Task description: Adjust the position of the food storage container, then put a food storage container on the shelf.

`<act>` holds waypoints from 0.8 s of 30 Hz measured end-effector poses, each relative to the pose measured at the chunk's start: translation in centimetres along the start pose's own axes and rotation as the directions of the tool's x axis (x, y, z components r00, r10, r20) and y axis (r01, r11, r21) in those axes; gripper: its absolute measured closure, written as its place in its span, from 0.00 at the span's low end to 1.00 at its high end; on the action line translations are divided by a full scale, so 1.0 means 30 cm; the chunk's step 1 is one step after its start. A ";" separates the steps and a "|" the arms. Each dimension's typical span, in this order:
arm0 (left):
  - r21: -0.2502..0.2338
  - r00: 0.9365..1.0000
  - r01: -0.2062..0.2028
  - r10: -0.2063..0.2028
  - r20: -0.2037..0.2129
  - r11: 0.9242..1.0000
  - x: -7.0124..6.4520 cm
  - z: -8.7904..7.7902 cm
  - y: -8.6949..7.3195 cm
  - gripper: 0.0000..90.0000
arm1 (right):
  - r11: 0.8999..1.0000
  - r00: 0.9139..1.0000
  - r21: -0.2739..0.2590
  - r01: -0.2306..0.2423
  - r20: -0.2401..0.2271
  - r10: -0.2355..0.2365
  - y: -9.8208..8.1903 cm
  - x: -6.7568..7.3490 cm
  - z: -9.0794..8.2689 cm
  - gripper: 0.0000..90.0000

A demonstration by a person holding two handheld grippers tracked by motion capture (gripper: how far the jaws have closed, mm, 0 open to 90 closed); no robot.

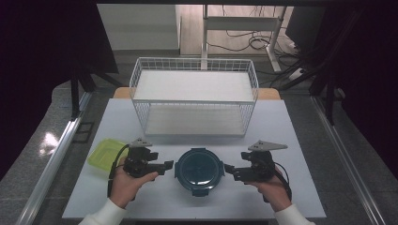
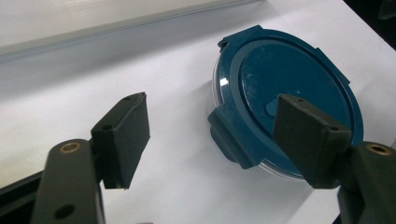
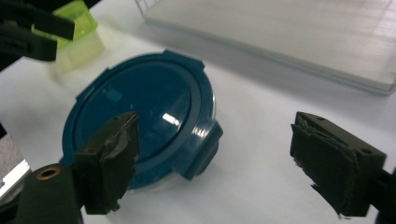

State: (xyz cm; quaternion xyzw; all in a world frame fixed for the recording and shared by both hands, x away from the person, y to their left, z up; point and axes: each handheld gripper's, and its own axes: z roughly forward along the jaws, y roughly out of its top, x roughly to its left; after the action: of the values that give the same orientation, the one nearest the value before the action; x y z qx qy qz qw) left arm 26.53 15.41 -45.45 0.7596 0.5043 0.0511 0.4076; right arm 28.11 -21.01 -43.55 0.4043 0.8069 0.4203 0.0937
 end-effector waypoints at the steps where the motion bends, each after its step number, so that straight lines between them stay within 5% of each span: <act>1: 0.001 1.000 -0.002 0.002 -0.003 1.000 0.002 0.002 0.000 0.28 | 1.000 1.000 -0.003 -0.001 -0.002 0.001 -0.003 -0.002 -0.003 0.17; 20: 0.030 0.993 0.076 -0.078 0.087 0.997 -0.011 0.056 -0.003 0.13 | 0.997 0.997 0.050 -0.052 -0.062 0.055 -0.024 -0.010 0.031 0.13; 24: 0.041 0.986 0.107 -0.111 0.128 0.993 -0.009 0.071 -0.006 0.12 | 0.996 0.994 0.061 -0.068 -0.081 0.072 -0.025 -0.005 0.044 0.12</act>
State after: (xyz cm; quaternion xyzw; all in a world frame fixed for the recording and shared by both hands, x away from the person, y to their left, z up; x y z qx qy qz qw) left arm 27.31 14.02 -46.88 0.7393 0.5184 -0.0293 0.4288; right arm 28.43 -20.56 -45.00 0.4170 0.8072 0.4164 0.0334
